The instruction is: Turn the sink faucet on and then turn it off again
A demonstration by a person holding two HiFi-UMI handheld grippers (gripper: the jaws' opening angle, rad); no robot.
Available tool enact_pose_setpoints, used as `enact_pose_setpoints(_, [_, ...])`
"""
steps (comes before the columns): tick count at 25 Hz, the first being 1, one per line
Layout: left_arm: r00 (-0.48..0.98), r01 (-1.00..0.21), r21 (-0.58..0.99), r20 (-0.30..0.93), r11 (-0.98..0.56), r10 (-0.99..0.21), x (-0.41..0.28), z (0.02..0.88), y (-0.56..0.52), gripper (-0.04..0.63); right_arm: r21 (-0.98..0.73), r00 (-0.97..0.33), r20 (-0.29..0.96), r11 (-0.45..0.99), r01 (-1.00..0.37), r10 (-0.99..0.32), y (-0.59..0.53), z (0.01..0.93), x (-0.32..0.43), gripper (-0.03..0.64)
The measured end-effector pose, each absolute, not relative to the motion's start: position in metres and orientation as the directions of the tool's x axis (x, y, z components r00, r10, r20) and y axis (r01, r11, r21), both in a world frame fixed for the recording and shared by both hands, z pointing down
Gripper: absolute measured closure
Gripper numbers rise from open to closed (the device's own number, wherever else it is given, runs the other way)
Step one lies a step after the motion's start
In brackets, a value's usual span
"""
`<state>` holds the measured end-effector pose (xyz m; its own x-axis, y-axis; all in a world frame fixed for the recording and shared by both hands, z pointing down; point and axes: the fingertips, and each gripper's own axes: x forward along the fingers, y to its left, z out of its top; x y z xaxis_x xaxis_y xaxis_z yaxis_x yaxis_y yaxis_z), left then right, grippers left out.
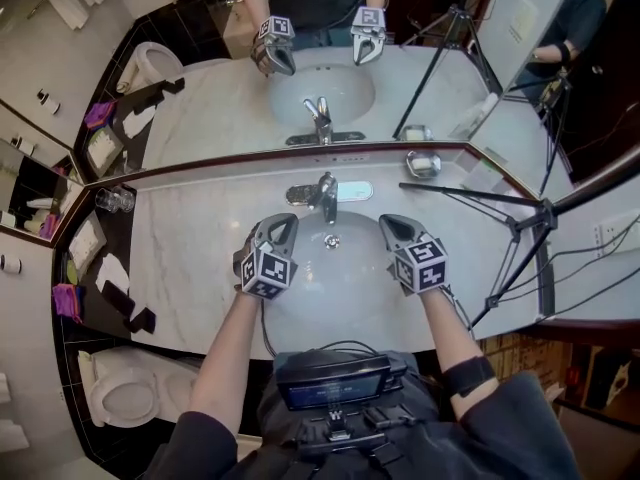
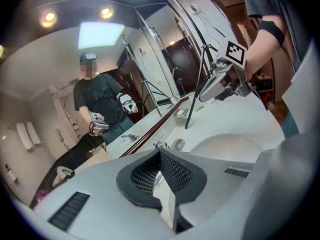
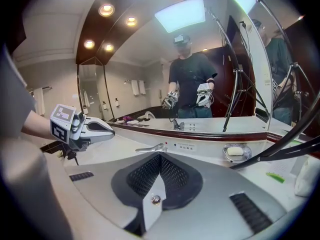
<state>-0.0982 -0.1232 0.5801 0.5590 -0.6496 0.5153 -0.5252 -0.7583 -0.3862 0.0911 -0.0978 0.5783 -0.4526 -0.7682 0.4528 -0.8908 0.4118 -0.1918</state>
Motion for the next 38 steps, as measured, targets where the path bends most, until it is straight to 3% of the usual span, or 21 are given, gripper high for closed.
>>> enact_pose_setpoints(7, [0.551,-0.683,-0.224,0.467,-0.695,-0.691,-0.121,0.549,-0.114,0.595,-0.177,-0.45,0.44,0.417,-0.892,-0.777,-0.09,0.568,0.094,0.598])
enact_pose_setpoints(13, [0.554,-0.804,0.035,0.407,-0.594,-0.726,-0.153,0.536,-0.11,0.595,-0.169,-0.447,0.438,0.417,-0.893,-0.78,-0.081,0.563,0.092,0.598])
enact_pose_setpoints(27, [0.522,-0.836,0.066,0.404,-0.545,-0.751,-0.172,0.537,-0.087,0.595,-0.133,-0.448,0.46,0.439,-0.889,-0.767,-0.065,0.572,0.089,0.598])
enact_pose_setpoints(35, [0.503,-0.838,0.027,0.426,-0.545,-0.752,-0.17,0.545,-0.091,0.595,0.159,-0.425,0.535,0.581,-0.798,-0.73,-0.072,0.579,0.066,0.59])
enact_pose_setpoints(38, [0.502,-0.84,0.028,0.423,-0.543,-0.754,-0.168,0.543,-0.094,0.595,0.282,-0.42,0.563,0.644,-0.712,-0.712,-0.081,0.595,0.053,0.526])
